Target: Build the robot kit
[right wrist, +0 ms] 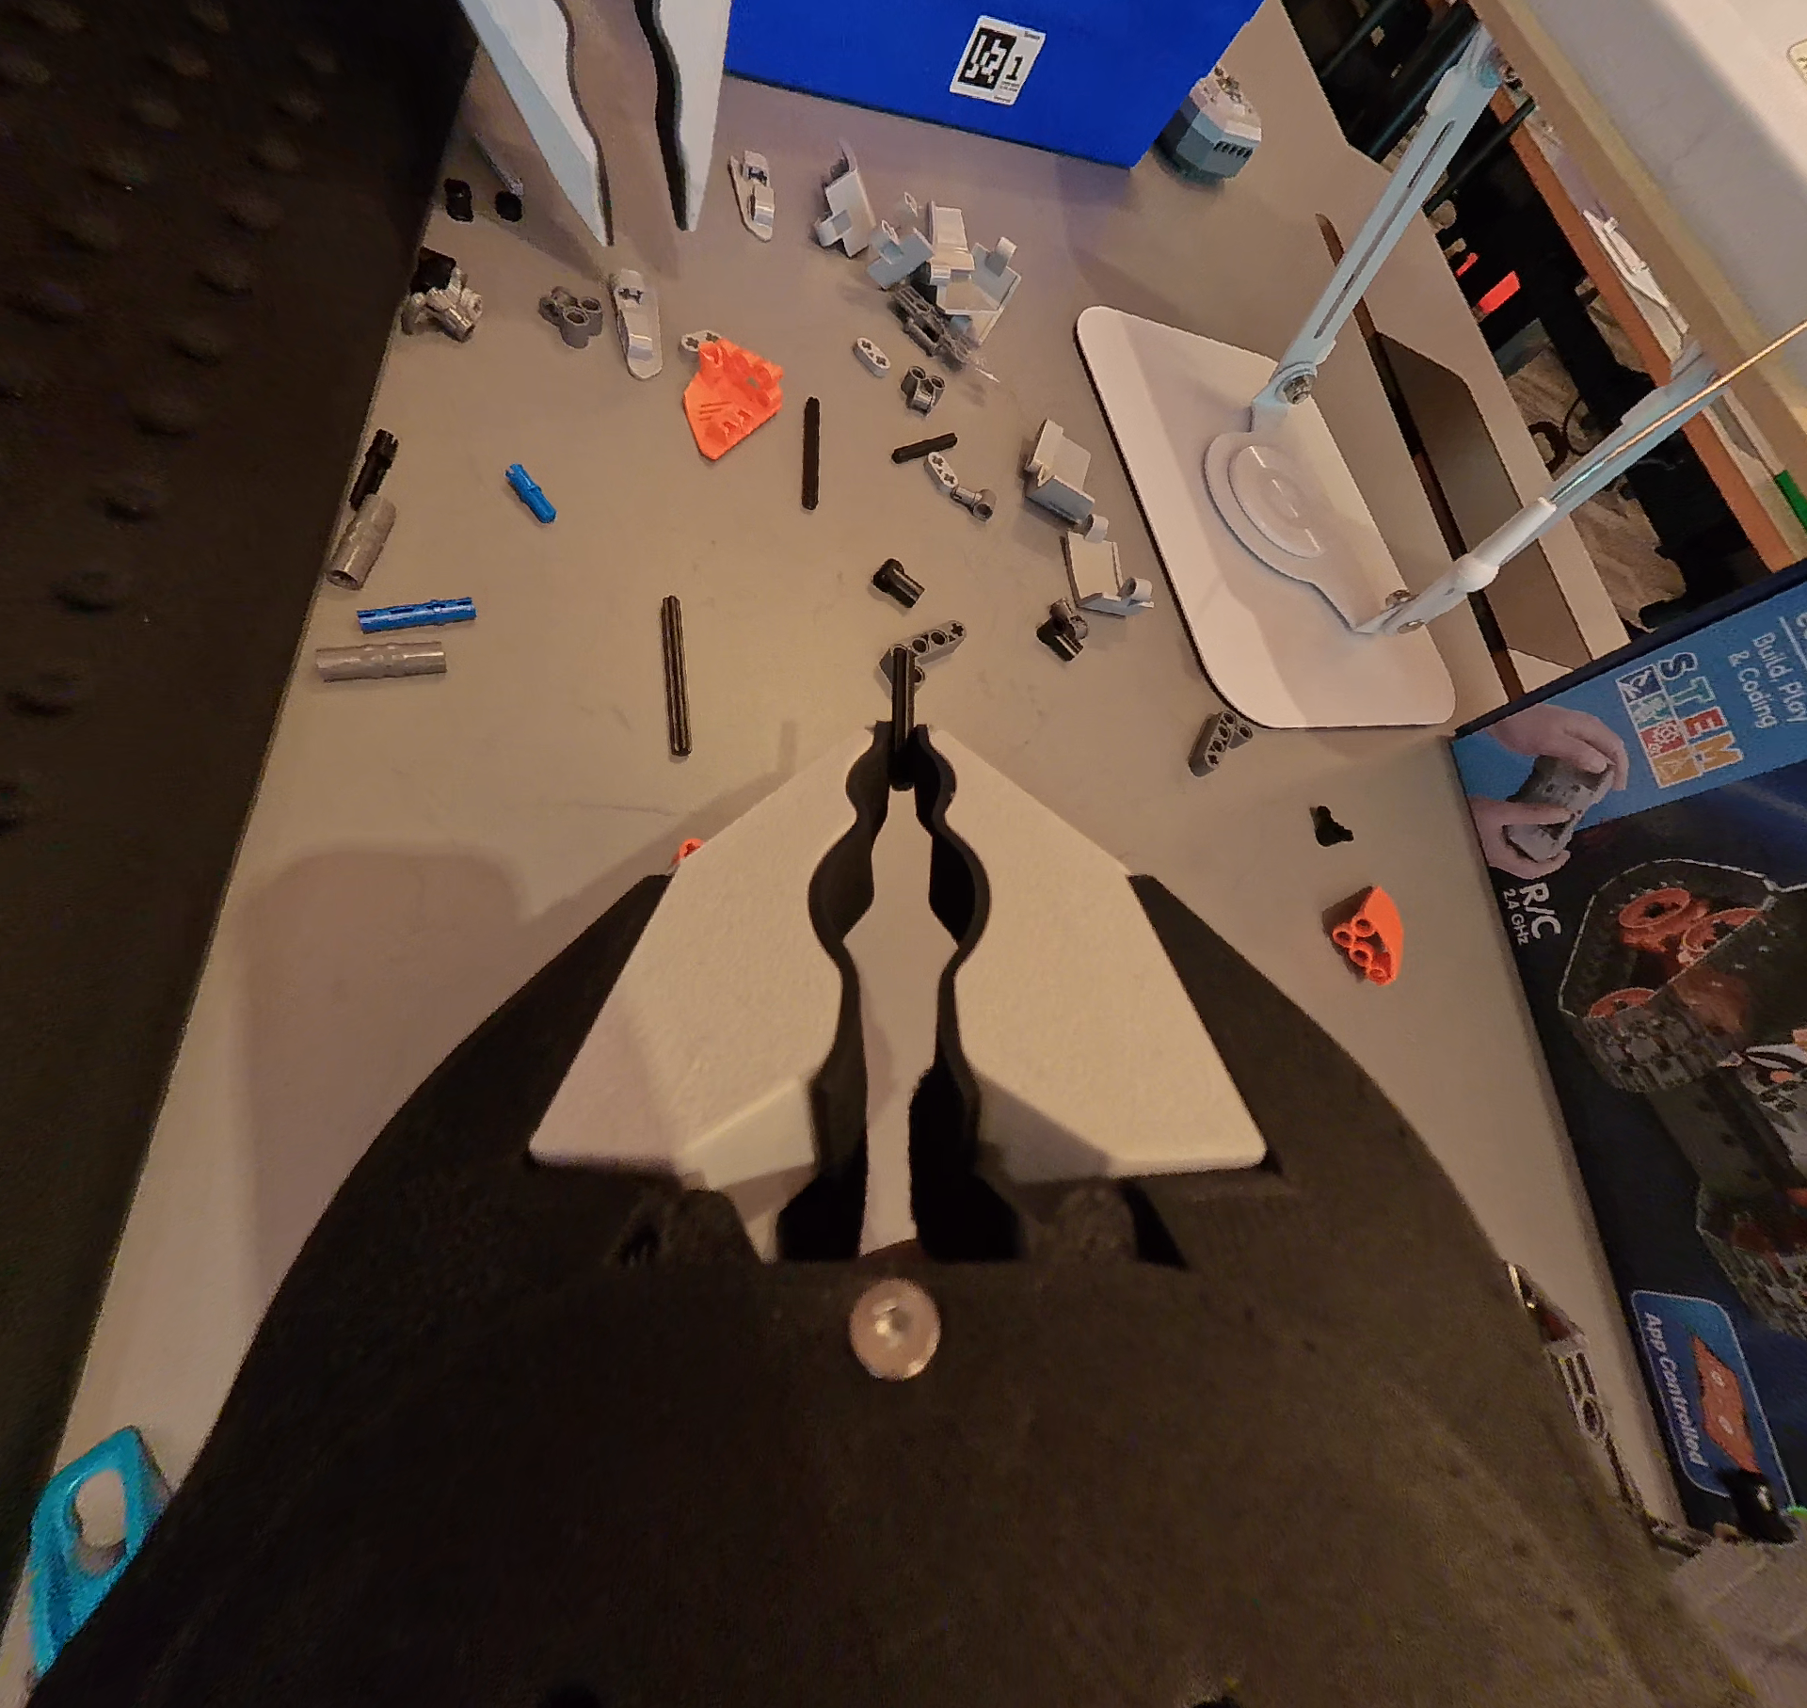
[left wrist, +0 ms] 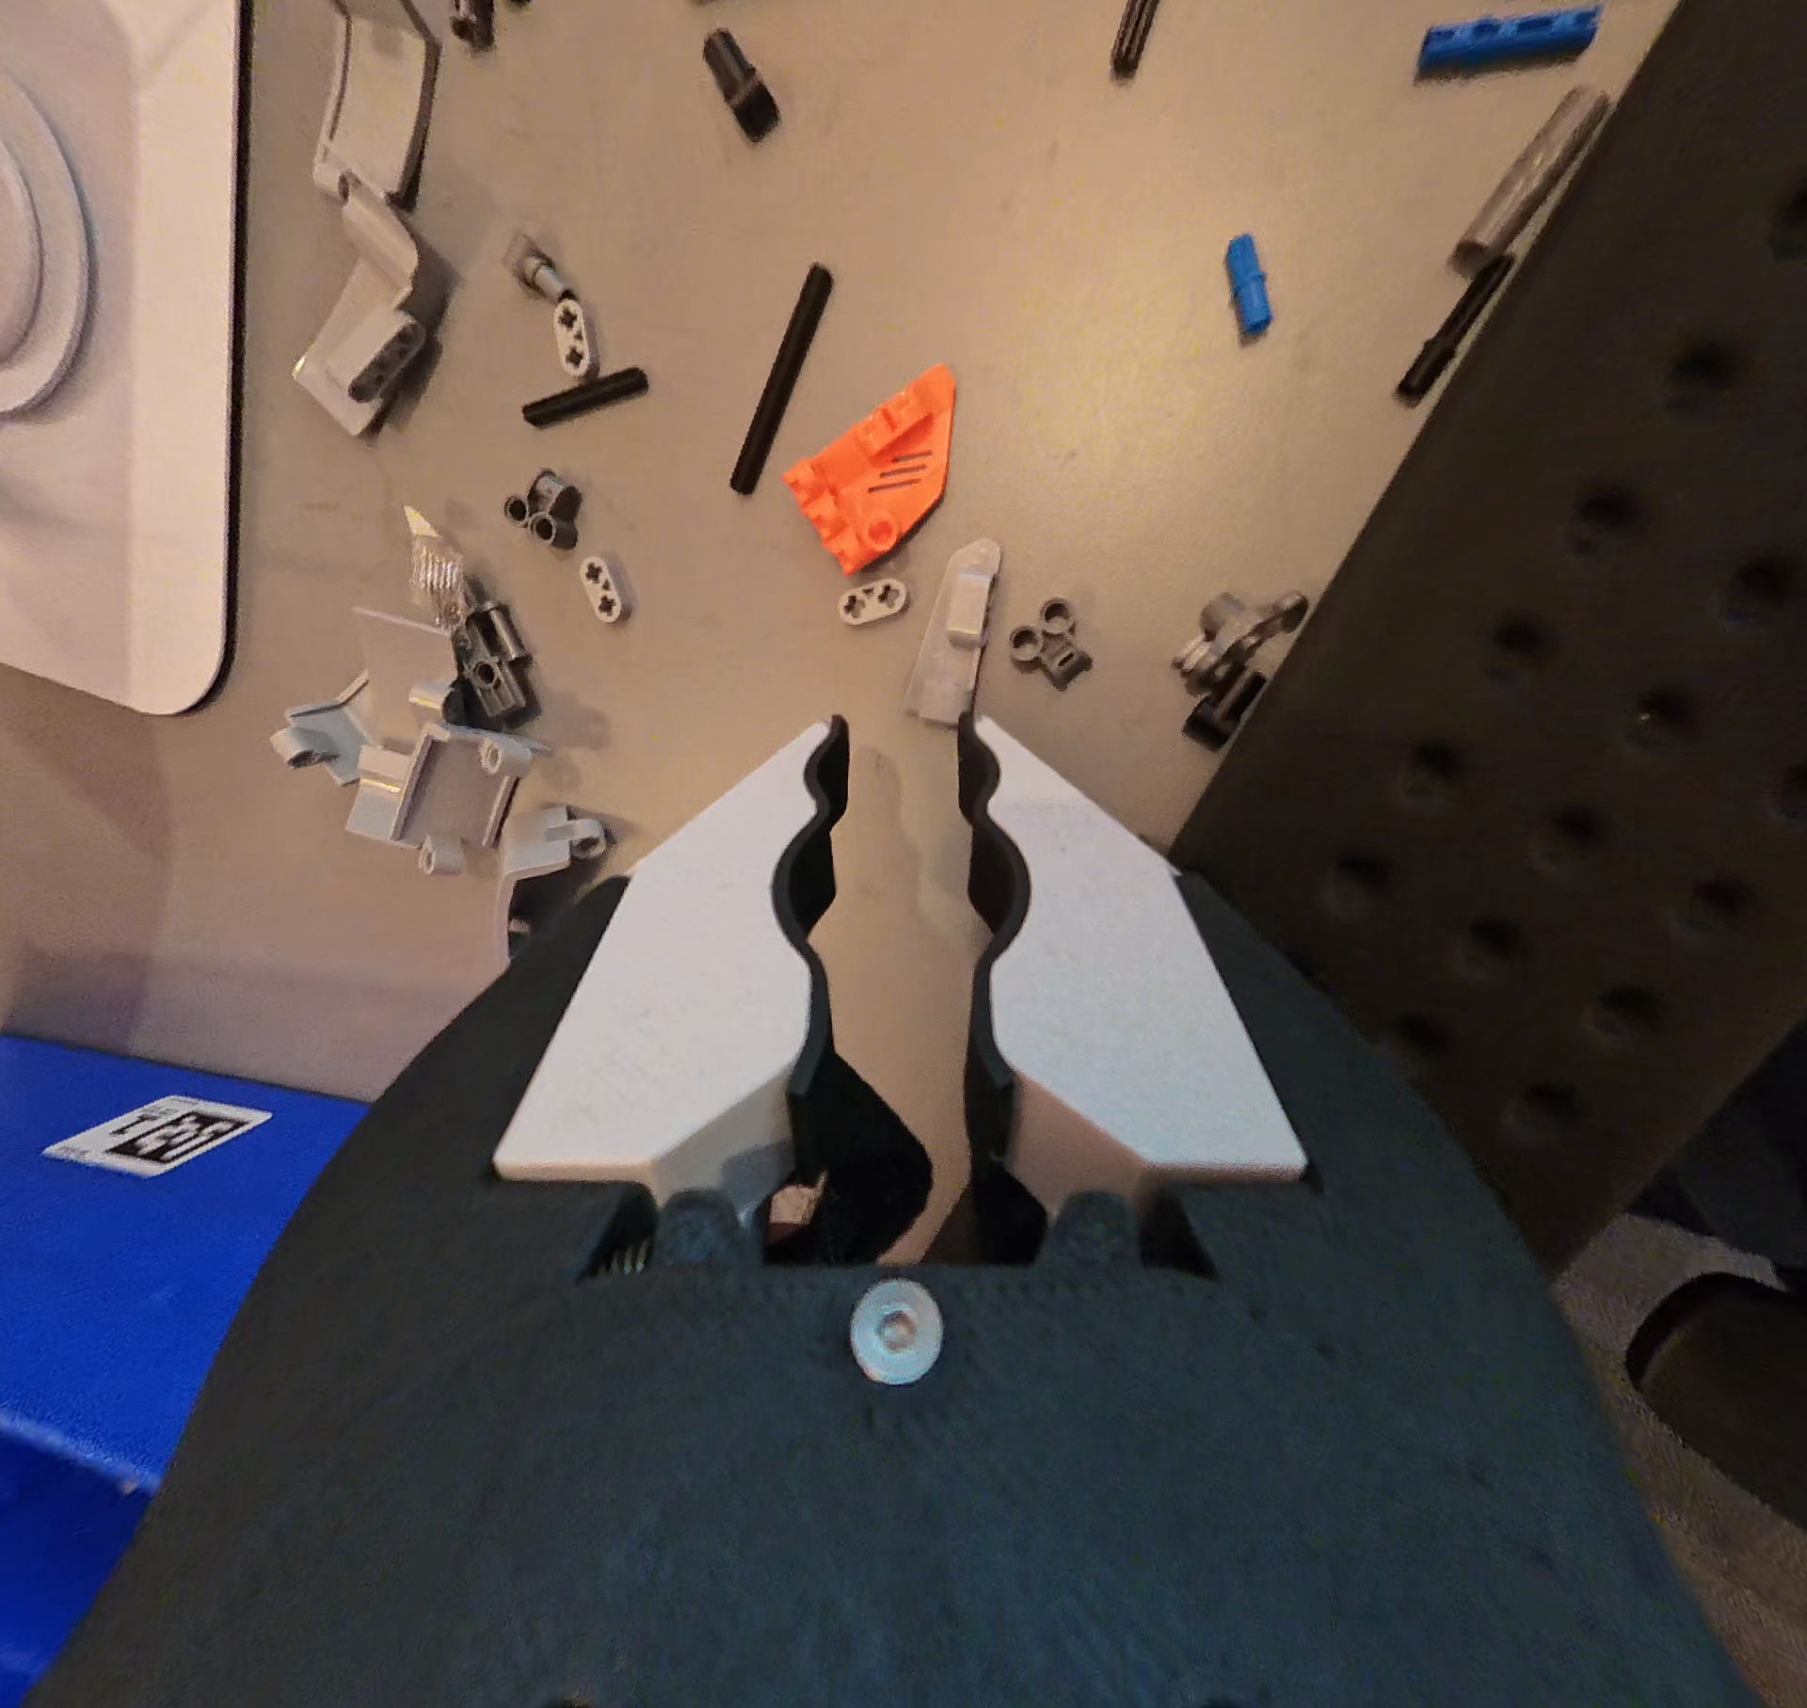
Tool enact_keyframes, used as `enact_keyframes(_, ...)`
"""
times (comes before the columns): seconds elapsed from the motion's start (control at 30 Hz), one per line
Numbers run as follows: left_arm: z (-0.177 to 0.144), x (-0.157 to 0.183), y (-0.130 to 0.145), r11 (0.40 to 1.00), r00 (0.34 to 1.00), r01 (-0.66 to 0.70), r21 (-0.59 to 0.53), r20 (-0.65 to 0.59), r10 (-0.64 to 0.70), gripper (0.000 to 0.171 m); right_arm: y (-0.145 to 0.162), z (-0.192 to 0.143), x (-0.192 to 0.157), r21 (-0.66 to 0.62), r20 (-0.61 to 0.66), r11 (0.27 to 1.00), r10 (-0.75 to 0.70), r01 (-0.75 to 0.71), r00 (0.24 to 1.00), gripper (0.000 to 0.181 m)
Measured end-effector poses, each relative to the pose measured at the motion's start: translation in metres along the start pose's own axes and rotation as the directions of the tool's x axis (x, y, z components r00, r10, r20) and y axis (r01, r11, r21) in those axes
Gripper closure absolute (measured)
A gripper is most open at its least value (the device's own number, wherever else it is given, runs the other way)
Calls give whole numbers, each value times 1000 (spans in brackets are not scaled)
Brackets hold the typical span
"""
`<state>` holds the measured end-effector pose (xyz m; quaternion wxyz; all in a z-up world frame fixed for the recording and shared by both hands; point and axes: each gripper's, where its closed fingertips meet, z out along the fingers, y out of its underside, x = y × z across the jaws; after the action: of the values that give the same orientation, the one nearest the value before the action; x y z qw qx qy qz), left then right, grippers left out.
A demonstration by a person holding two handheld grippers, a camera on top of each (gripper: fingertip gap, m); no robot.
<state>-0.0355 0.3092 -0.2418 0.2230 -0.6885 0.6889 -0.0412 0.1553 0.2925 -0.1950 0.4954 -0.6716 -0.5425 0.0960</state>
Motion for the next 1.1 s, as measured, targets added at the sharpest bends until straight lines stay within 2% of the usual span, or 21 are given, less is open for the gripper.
enact_keyframes(0.17, 4, 3, 11, 999, 999, -18, -34, -31, 17, 149, -1, 0, -1, 2, 2, 1000, 0, 0, 1000, 181)
enact_keyframes(0.37, 5, 5, 2, 997, 997, -71, 34, -12, 72, 150, 2, 2, -3, -4, 11, 1000, 1, -1, 1000, 181)
enact_keyframes(0.47, 9, 7, 7, 997, 996, -82, 14, -26, 82, 150, 3, 3, -3, -6, 17, 1000, 6, -6, 1000, 180)
enact_keyframes(0.6, 9, 22, 1, 995, 992, -82, 54, -87, 87, 152, 5, 4, -4, -11, 21, 1000, 9, -9, 1000, 180)
enact_keyframes(0.73, 5, 42, -7, 980, 974, -156, 122, -146, 173, 152, 7, 4, -3, -12, 23, 1000, 13, -13, 1000, 180)
enact_keyframes(0.8, 1, 34, -10, 977, 978, -147, 155, -124, 167, 153, 6, 4, -3, -11, 23, 1000, 13, -13, 1000, 180)
enact_keyframes(0.87, 3, 17, -7, 981, 986, -146, 125, -66, 155, 153, 6, 3, -3, -10, 21, 1000, 13, -12, 1000, 180)
enact_keyframes(0.97, 9, 10, -5, 977, 980, -191, 93, -48, 196, 153, 6, 3, -3, -10, 21, 1000, 10, -10, 1000, 180)
enact_keyframes(1.1, 2, 4, -26, 969, 980, -192, 152, -28, 199, 157, 6, 3, -2, -10, 17, 1000, 9, -9, 1000, 180)
